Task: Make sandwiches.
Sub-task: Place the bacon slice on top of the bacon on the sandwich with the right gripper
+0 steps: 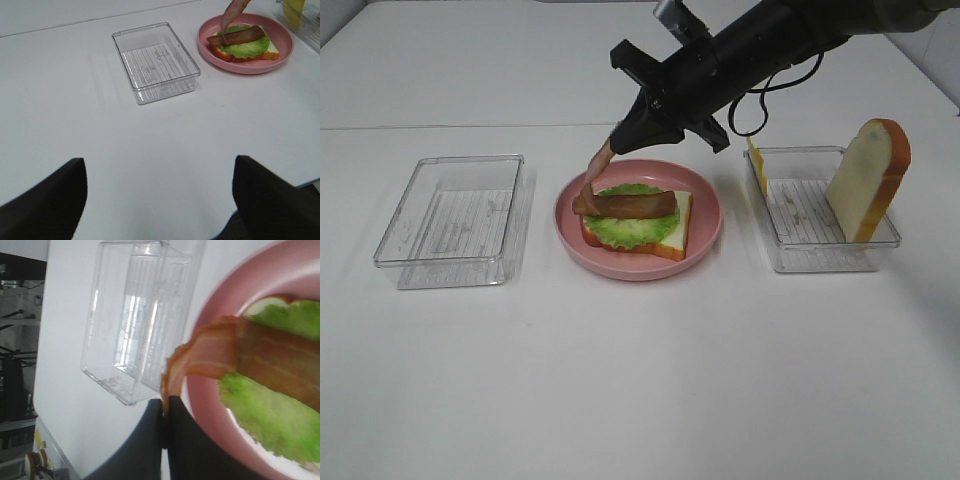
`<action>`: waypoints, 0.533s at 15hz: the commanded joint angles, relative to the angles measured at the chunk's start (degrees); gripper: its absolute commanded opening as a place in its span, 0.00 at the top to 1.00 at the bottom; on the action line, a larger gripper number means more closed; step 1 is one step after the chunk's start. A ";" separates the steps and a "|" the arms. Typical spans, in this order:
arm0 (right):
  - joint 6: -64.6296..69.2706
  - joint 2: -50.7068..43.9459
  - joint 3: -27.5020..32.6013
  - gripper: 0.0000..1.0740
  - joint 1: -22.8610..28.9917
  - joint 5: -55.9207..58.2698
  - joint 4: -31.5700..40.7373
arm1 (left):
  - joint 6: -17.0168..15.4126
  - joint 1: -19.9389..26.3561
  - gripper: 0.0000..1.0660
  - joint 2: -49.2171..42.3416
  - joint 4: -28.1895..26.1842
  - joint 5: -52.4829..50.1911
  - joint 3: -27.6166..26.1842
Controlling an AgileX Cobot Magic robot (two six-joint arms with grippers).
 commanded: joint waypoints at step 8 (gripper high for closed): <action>14.90 -1.60 -0.23 0.98 0.06 1.66 -21.37 | 0.00 0.17 0.28 -1.15 -0.11 -0.69 0.17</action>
